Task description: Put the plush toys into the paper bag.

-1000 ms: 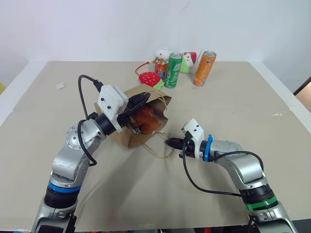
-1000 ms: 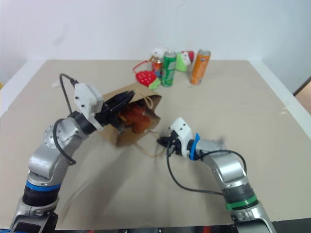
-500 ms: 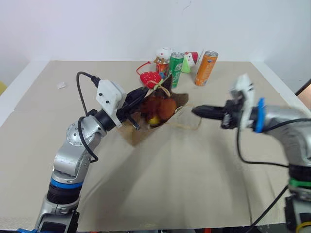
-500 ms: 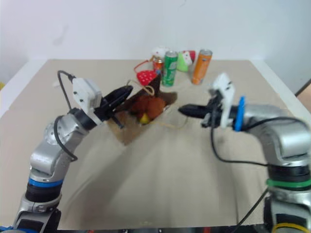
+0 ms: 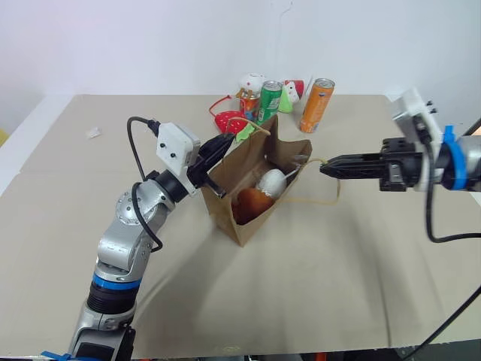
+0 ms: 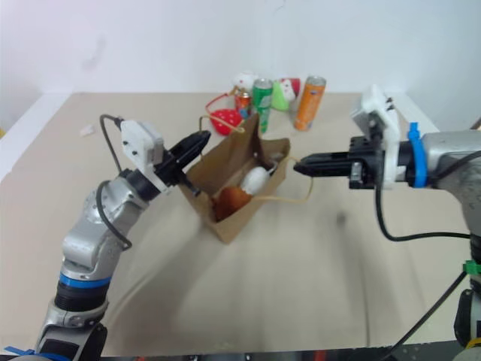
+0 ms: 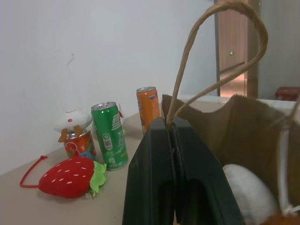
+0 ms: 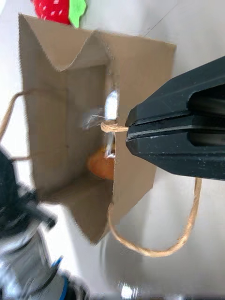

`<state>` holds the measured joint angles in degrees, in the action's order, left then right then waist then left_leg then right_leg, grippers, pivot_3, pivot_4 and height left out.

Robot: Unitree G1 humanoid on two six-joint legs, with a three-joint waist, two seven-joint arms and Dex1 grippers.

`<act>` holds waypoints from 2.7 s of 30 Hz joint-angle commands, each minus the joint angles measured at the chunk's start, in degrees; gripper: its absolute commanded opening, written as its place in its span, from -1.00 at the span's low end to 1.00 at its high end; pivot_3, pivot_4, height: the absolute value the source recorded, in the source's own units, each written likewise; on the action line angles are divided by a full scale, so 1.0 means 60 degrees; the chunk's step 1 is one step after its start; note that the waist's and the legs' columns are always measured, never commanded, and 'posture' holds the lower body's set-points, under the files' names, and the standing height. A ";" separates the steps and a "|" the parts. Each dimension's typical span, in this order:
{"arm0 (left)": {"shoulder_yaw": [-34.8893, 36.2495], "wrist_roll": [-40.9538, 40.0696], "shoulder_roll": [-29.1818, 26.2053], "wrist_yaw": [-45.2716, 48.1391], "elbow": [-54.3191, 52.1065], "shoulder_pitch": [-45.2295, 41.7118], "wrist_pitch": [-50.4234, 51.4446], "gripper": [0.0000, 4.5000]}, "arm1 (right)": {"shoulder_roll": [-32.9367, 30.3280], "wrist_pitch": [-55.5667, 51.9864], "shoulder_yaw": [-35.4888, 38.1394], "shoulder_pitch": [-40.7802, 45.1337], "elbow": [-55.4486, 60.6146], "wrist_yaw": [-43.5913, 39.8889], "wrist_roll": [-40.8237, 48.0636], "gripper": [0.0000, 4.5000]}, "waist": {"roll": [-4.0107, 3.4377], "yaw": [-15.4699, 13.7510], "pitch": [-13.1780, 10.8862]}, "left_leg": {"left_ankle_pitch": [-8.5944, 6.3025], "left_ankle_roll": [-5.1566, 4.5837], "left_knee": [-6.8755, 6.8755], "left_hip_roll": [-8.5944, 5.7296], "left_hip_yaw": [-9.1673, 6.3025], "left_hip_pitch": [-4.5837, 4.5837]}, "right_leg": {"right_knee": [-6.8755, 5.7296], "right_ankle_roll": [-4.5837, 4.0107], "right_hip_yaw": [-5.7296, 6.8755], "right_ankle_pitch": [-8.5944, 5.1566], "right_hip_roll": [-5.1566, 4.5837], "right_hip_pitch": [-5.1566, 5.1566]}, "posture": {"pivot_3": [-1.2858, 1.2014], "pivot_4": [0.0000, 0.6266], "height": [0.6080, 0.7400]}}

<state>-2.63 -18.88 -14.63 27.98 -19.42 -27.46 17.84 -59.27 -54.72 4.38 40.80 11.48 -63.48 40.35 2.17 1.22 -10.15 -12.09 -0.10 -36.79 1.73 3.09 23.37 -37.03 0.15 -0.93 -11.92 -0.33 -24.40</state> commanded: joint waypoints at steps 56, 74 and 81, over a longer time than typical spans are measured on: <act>0.0861 -0.2323 -0.2264 0.1149 -0.2583 0.2240 0.1726 0.97 | 0.3645 0.1605 -0.1441 -0.1062 0.1343 0.2020 -0.0964 -0.96 | -0.0017 -0.0041 -0.0011 | 0.0018 0.0016 0.0000 -0.0011 -0.0017 0.0009 | -0.0013 0.0000 -0.0003 -0.0001 -0.0006 0.0000 | 0.03 -0.52 1.00; -0.0027 -0.1565 -0.1918 0.0702 -0.2028 0.2039 0.1792 0.97 | 0.4280 0.1755 -0.2167 -0.0847 0.1525 0.2347 -0.1398 -0.96 | -0.0017 -0.0011 -0.0011 | 0.0014 0.0010 0.0002 0.0001 -0.0016 0.0003 | -0.0011 -0.0004 -0.0007 -0.0002 0.0010 -0.0001 | 0.03 -0.52 1.00; -0.0164 -0.1040 -0.1638 0.0469 -0.1597 0.1772 0.1608 0.97 | 0.4344 0.1815 -0.2225 -0.0821 0.1470 0.2351 -0.1598 -0.96 | -0.0017 -0.0009 -0.0011 | 0.0014 0.0010 0.0002 0.0000 -0.0017 0.0003 | -0.0012 -0.0004 -0.0006 -0.0001 0.0010 0.0000 | 0.03 -0.52 1.00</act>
<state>-3.19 -25.93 -25.23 31.55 -28.31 -15.57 29.03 -33.45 -44.88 -9.11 34.51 18.88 -49.56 31.05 2.07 1.16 -10.22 -12.01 -0.05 -36.78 1.73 2.99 23.40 -37.10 0.13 -0.97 -11.93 -0.27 -24.40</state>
